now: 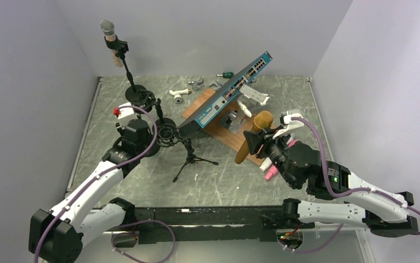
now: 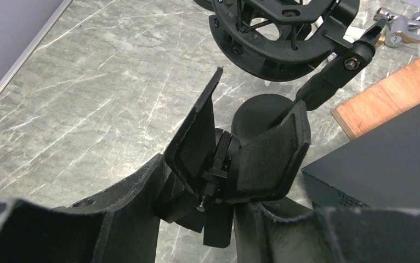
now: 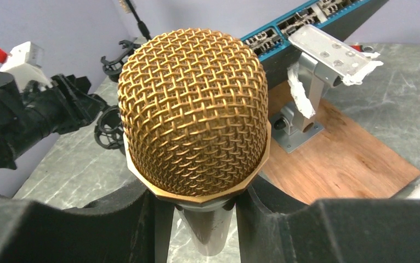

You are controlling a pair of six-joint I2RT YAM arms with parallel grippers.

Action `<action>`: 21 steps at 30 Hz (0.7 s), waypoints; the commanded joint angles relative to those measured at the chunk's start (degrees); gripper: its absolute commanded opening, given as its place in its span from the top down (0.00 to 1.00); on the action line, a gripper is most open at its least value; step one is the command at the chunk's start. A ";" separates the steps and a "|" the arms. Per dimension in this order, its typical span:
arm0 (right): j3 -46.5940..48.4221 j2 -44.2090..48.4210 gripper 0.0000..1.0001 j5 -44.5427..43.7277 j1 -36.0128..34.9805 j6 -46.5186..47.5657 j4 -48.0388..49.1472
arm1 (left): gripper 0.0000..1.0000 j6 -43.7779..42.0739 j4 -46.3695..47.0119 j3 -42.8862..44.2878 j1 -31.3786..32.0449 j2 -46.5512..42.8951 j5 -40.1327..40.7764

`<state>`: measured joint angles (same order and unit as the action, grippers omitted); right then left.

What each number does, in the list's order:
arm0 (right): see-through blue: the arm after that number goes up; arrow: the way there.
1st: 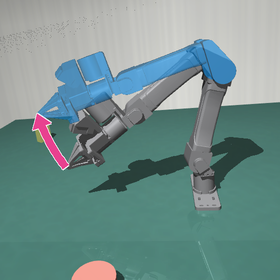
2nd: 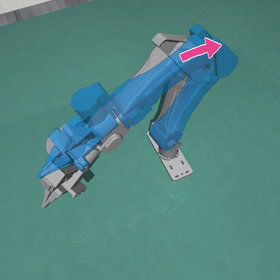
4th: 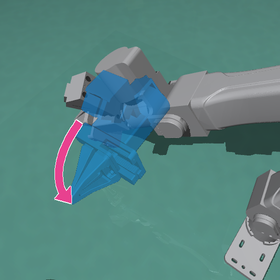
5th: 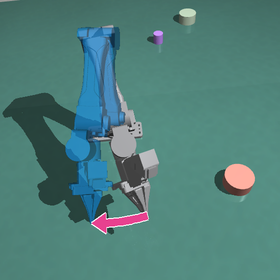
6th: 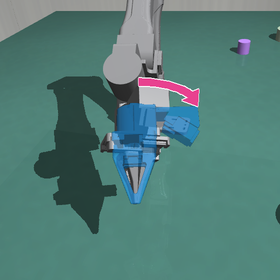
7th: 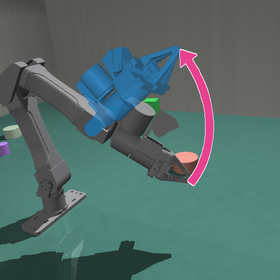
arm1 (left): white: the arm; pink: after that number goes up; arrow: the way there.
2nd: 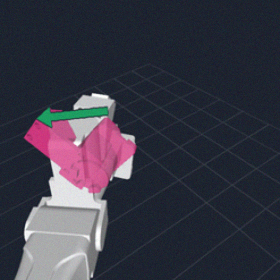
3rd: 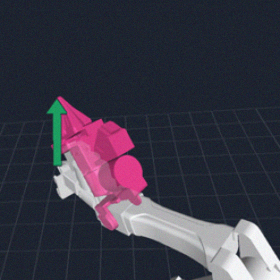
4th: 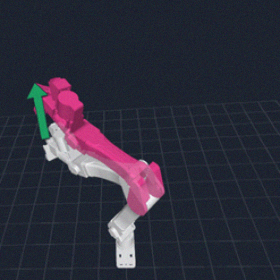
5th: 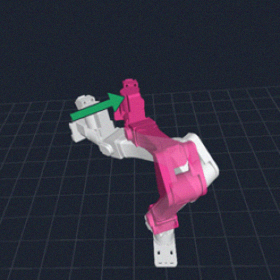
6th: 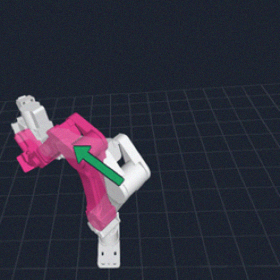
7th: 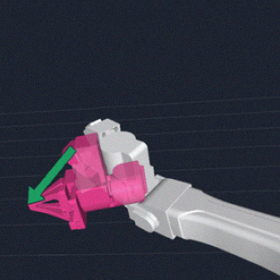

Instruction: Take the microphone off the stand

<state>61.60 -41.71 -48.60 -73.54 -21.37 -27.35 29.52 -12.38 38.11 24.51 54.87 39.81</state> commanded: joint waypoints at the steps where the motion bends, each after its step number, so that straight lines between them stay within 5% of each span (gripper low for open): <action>1: 0.71 -1.61 1.00 -5.58 0.19 -2.82 -3.12 | 0.68 1.08 -8.52 2.79 0.00 -0.31 0.11; 5: -0.31 -4.49 1.00 -9.47 0.34 -5.56 -7.51 | 0.16 -1.91 -7.52 4.72 0.01 -2.03 -3.53; 8: -1.57 -6.11 1.00 -10.88 1.15 -10.16 -12.11 | 0.03 -7.40 -1.69 4.45 -0.01 -3.93 -10.59; 12: -4.78 -6.67 1.00 -6.85 6.83 -13.84 -14.66 | 0.01 -8.96 -1.00 6.23 0.01 -6.53 -12.82; 17: -9.40 -7.87 1.00 7.43 25.21 -12.93 -13.92 | 0.01 -11.64 -1.74 9.24 0.01 -10.70 -12.32; 21: -9.51 -9.70 1.00 7.76 32.80 -17.21 -18.68 | 0.01 -17.33 2.39 10.10 0.01 -14.61 -15.50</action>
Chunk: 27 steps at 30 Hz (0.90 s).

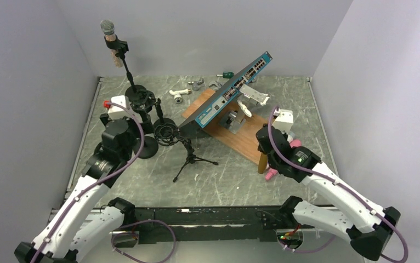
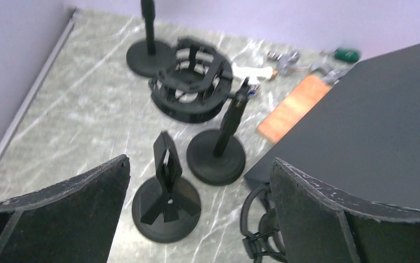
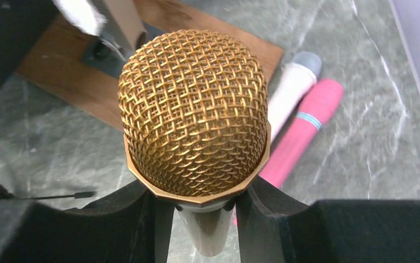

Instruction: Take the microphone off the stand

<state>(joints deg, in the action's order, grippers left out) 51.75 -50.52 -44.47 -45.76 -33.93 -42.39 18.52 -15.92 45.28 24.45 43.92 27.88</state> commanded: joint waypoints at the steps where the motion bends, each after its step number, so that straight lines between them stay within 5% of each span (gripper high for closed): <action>1: 0.60 -1.73 1.00 3.80 8.12 -6.66 -4.73 | 0.01 -7.60 6.59 2.78 0.07 -4.19 -4.20; 10: -1.71 -8.88 1.00 22.55 36.71 -2.92 -3.23 | 0.01 -16.26 11.44 -4.15 3.33 -10.40 -0.06; 22: -7.66 -5.83 1.00 29.79 51.82 -6.70 -0.16 | 0.01 -17.06 11.70 -4.56 5.47 -12.63 1.76; 27: -10.09 -7.17 1.00 23.88 53.32 -14.34 -3.68 | 0.02 -17.16 11.88 -4.76 5.47 -12.69 2.33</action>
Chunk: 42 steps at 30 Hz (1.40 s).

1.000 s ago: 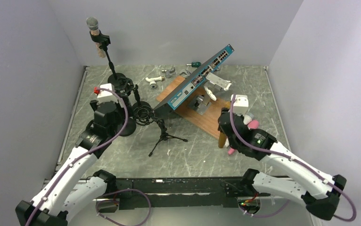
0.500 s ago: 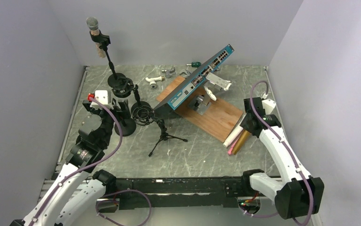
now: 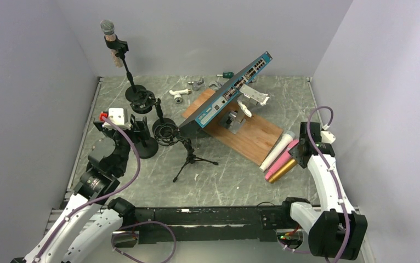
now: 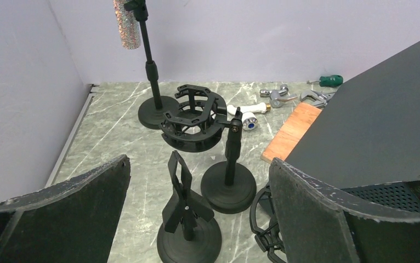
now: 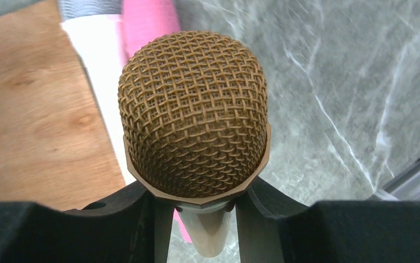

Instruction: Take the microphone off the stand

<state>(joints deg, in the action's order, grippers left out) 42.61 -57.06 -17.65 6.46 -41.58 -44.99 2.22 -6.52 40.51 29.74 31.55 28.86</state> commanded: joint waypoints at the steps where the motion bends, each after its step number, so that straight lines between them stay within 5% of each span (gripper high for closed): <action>1: -0.93 -1.13 1.00 -3.36 1.41 -7.20 -1.73 | 0.02 -0.81 2.47 0.01 0.22 -0.22 1.23; 9: -4.80 -1.81 0.99 -3.55 3.88 -8.28 2.91 | 0.02 -0.94 2.83 -0.26 0.23 0.42 1.28; 19: -8.97 -3.92 0.84 0.50 5.49 -7.83 11.12 | 0.05 -0.33 3.21 -0.98 -0.35 1.43 2.16; 31: -10.10 -6.61 0.50 2.51 5.68 -6.00 14.01 | 0.06 1.87 3.02 -1.31 -2.43 2.23 -0.24; 42: -9.65 -5.66 0.33 2.09 5.68 -5.00 12.61 | 0.06 2.14 2.77 -1.32 -2.50 2.00 -0.10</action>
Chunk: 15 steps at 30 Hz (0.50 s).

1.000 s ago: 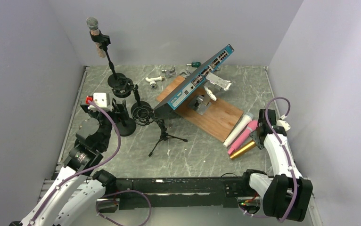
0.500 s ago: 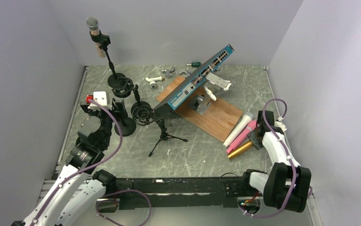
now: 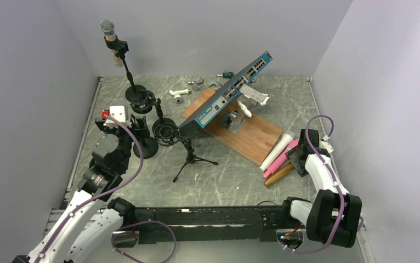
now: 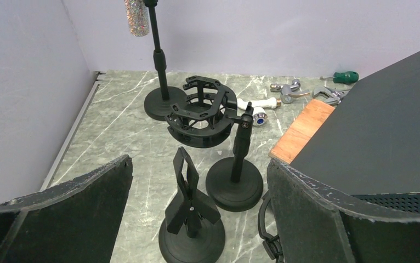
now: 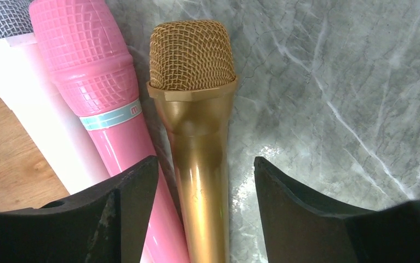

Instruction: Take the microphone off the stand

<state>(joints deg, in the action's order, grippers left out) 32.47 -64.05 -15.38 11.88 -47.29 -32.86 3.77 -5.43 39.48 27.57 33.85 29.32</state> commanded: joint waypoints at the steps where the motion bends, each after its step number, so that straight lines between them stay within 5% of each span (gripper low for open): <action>1: 0.61 1.75 0.30 0.17 0.27 0.97 0.37 | 0.05 0.81 1.61 -0.29 -0.32 -0.22 -0.31; 12: 4.55 10.67 0.01 3.88 0.17 3.93 -4.18 | 0.04 2.44 0.79 -0.20 -1.04 2.03 0.77; 15: 4.89 14.31 0.00 6.51 0.23 4.38 -4.56 | 0.05 3.04 0.60 -0.11 -1.75 2.60 0.48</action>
<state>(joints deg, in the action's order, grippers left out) 34.52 -54.04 -11.42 11.92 -44.12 -36.03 5.32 -5.45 39.42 26.81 35.90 29.80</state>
